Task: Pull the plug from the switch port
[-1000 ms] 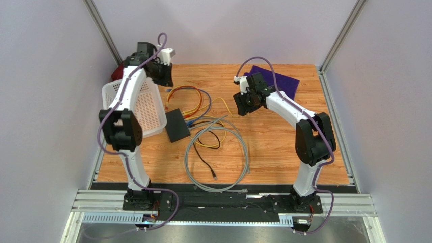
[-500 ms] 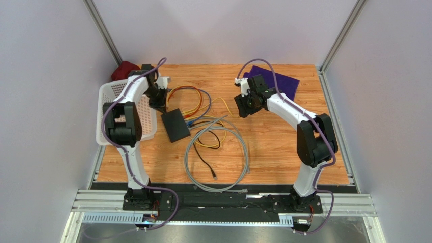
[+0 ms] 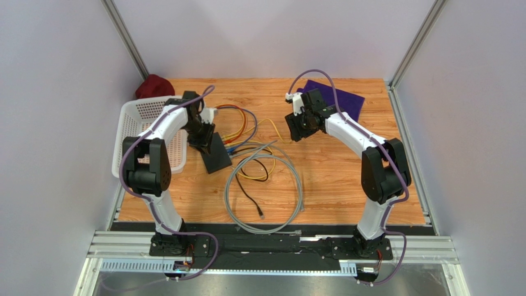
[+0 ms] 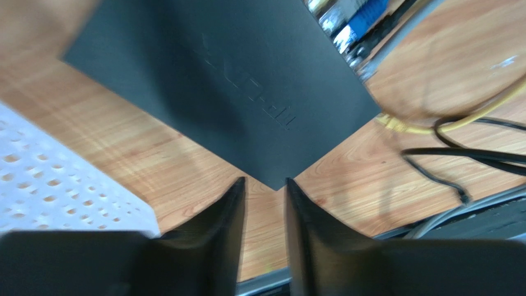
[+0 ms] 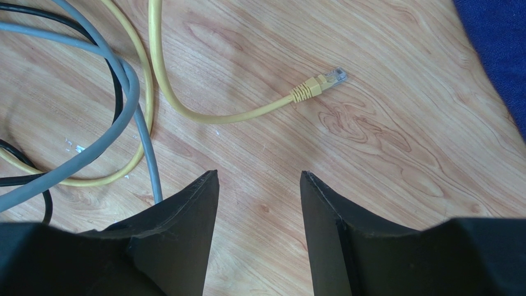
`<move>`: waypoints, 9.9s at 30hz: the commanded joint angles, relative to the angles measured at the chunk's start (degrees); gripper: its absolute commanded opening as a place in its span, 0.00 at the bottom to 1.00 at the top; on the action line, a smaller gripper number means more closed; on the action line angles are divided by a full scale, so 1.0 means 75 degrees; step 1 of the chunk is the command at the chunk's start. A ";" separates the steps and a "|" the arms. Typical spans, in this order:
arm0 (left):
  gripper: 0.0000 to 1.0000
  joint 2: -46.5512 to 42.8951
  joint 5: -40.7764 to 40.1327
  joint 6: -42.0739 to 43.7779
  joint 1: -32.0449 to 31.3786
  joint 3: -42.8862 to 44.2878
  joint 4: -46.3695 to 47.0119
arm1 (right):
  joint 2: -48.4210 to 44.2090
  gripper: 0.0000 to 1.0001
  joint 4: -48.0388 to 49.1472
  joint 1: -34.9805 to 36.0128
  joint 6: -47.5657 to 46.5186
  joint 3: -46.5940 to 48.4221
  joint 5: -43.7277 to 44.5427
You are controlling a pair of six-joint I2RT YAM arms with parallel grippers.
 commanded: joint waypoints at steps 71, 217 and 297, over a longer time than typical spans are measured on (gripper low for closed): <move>0.68 0.0615 0.1998 -0.1134 -0.0691 0.1300 0.1472 | -0.1258 0.73 -0.4899 -0.0114 -0.4872 0.0039 -0.3470; 0.98 0.0542 -0.0425 0.1441 0.0071 0.2187 -0.0718 | 0.0538 0.99 -0.2452 0.0718 -0.9120 0.5877 0.0348; 0.76 0.2875 0.3497 -0.0747 -0.1476 0.2822 0.2012 | 0.4214 0.79 -0.0761 -0.1146 -0.0652 0.4164 -0.5252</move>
